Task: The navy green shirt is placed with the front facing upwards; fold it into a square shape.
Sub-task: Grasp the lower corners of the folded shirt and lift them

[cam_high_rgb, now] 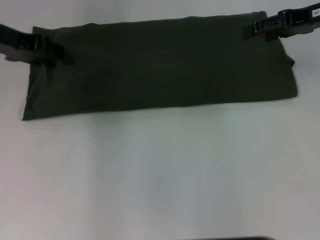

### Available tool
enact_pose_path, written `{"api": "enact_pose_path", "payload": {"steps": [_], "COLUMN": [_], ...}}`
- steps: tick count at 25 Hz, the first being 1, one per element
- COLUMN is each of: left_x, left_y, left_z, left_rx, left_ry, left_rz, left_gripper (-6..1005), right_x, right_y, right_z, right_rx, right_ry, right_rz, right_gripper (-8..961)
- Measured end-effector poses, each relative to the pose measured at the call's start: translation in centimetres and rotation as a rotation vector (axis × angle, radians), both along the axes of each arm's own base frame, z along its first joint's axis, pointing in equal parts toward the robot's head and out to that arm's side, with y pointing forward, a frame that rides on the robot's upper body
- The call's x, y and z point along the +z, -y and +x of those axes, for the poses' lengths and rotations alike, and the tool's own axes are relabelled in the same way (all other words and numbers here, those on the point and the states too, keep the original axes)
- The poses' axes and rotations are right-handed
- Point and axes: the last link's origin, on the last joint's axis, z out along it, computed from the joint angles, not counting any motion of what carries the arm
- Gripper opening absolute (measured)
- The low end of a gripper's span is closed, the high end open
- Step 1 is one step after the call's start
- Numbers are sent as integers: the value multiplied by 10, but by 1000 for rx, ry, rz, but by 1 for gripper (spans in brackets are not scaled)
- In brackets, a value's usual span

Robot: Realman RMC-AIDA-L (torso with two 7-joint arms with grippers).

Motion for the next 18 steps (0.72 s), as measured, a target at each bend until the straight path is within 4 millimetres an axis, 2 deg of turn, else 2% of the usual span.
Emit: {"api": "enact_pose_path", "payload": {"steps": [4,10,12,18], "left_x": [6,11,10,5], "left_y": [9,20,24,25], "left_z": [-13,-34,-43,-51], "left_rx": [12,119,169,191], "left_ry": [-23,-57,-93,-141], "left_rz": [-8,-20,-34,-32], "left_gripper": [515,655,651,643], "right_x": [8,11,12,12], "right_y": [9,21,24,30], "right_z": [5,19,23,30], "right_rx": [10,-29,-39,-60], "right_ry": [-84,-103,-106,-114], "right_rz": [18,17,12,13], "right_gripper": [934,934,934,934]}}
